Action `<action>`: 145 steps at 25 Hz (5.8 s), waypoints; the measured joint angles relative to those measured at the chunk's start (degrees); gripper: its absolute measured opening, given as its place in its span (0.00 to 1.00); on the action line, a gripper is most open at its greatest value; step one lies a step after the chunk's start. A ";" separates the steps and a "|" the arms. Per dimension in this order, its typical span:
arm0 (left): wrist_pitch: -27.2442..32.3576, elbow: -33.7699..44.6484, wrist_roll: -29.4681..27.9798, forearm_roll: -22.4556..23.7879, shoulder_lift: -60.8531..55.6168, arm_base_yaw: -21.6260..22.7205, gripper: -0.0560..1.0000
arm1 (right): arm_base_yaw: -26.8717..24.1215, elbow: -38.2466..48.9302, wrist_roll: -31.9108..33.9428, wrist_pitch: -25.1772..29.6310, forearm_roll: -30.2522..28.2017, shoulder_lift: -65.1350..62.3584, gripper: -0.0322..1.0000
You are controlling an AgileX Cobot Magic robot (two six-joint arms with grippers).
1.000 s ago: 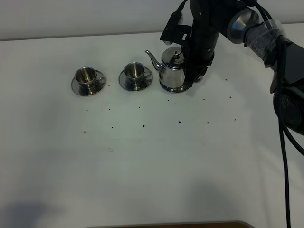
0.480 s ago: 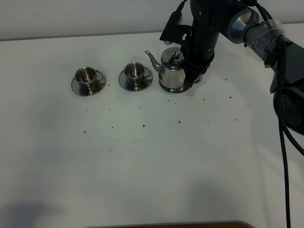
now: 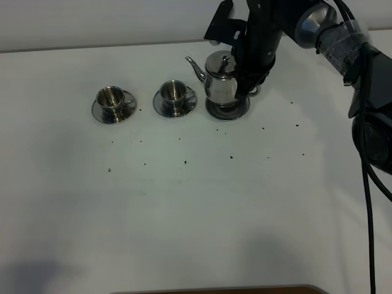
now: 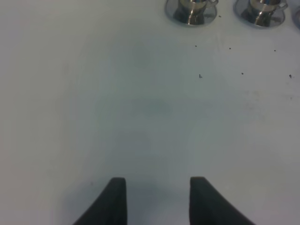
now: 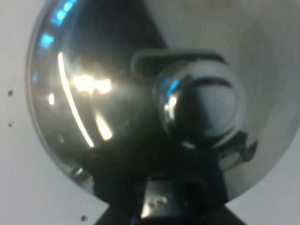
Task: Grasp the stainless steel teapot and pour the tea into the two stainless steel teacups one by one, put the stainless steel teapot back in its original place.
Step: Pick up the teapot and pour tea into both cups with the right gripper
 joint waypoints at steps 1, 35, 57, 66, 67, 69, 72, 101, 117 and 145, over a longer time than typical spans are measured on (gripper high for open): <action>0.00 0.00 0.00 0.00 0.00 0.00 0.41 | 0.00 -0.06 0.00 0.00 0.00 0.00 0.21; 0.00 0.00 0.05 0.00 0.00 0.00 0.41 | 9.61 -0.36 -0.25 0.35 -19.61 -2.34 0.21; 0.00 0.00 0.05 0.00 0.00 0.00 0.41 | 11.60 3.02 1.35 0.23 -24.89 -4.20 0.21; 0.00 0.00 0.00 0.00 0.00 0.00 0.41 | 12.23 9.61 2.17 0.34 -27.42 -7.79 0.21; 0.00 0.00 0.00 0.00 0.00 0.00 0.41 | 12.49 9.86 2.17 0.34 -27.64 -7.79 0.21; 0.00 0.00 0.00 0.00 0.00 0.00 0.41 | 13.28 9.97 2.17 0.34 -28.87 -7.79 0.21; 0.00 0.00 0.00 0.00 0.00 0.00 0.41 | 14.50 9.97 2.17 0.22 -30.93 -7.79 0.21; 0.00 0.00 0.06 0.00 0.00 0.00 0.41 | 18.80 9.97 4.65 0.05 -46.00 -3.68 0.21; 0.00 0.00 0.06 0.00 0.00 0.00 0.41 | 18.80 9.97 5.03 -0.11 -49.77 -1.71 0.21; 0.00 0.00 0.02 0.00 0.00 0.00 0.41 | 19.39 9.97 3.98 -0.18 -55.18 -1.71 0.21</action>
